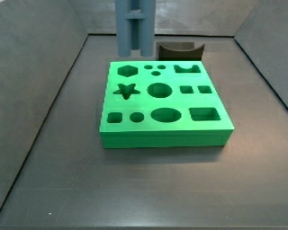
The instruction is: Insert the 3 prong object.
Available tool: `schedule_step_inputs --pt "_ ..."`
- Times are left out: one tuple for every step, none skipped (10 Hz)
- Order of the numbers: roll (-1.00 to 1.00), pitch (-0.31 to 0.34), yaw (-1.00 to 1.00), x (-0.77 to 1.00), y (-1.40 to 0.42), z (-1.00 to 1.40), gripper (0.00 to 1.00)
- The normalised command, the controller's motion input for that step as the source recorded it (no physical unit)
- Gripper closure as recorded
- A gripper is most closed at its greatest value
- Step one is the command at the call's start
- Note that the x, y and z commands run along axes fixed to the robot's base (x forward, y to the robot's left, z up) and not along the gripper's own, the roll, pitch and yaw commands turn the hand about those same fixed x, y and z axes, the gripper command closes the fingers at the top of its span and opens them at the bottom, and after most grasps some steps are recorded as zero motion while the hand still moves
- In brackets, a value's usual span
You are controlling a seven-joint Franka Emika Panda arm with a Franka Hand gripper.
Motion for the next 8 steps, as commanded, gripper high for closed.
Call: schedule_step_inputs --pt "0.26 0.036 -0.15 0.31 0.66 -0.25 1.00" --pt "0.31 0.070 -0.25 0.39 0.51 -0.33 1.00" --pt "0.38 0.024 -0.53 0.30 0.19 -0.35 1.00" --pt "0.25 0.000 -0.79 0.22 0.10 -0.29 1.00" --pt "0.20 0.000 -0.80 0.25 0.13 -0.33 1.00" --pt "0.16 0.051 -0.67 0.49 0.22 -0.52 1.00" --pt "0.00 0.000 -0.34 0.61 0.57 -0.45 1.00" --pt "0.00 0.000 -0.23 0.55 0.71 -0.43 1.00"
